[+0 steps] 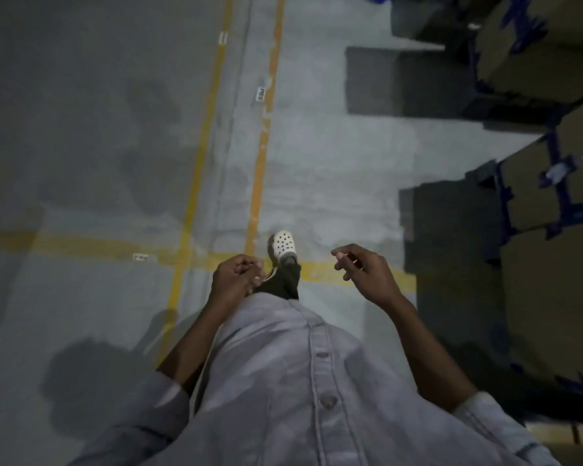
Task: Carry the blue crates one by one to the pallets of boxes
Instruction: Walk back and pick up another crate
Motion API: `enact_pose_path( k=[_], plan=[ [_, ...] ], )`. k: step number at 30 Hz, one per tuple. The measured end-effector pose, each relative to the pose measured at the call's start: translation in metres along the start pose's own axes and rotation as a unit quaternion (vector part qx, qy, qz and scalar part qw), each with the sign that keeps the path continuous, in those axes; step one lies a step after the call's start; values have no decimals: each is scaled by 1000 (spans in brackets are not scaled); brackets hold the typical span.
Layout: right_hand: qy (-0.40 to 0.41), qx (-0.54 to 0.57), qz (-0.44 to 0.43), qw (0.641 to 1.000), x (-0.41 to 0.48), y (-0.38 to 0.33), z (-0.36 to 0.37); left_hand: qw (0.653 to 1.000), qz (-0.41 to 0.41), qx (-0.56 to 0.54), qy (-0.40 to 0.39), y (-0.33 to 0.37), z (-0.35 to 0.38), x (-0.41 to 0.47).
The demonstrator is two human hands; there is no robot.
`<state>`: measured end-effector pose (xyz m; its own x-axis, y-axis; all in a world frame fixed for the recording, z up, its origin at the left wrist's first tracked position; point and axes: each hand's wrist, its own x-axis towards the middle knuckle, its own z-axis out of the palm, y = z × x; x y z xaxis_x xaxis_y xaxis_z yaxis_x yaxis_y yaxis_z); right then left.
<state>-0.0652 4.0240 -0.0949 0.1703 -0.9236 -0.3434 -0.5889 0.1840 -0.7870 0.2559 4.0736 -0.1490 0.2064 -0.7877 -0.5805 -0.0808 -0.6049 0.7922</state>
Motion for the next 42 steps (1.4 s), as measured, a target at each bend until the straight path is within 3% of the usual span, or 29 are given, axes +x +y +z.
enact_pose_path(
  k=[12,21,31,42],
  plan=[
    [79,31,16,996,301,-85,-145,988,108,74,-79,308,55,302],
    [33,32,14,999,557,-70,-231,995,55,65,-59,416,129,499],
    [40,34,-33,998,847,-155,-420,997,78,4,9,634,196,700],
    [70,59,-8,996,1130,-203,-474,998,56,1,-5,795,219,987]
  ],
)
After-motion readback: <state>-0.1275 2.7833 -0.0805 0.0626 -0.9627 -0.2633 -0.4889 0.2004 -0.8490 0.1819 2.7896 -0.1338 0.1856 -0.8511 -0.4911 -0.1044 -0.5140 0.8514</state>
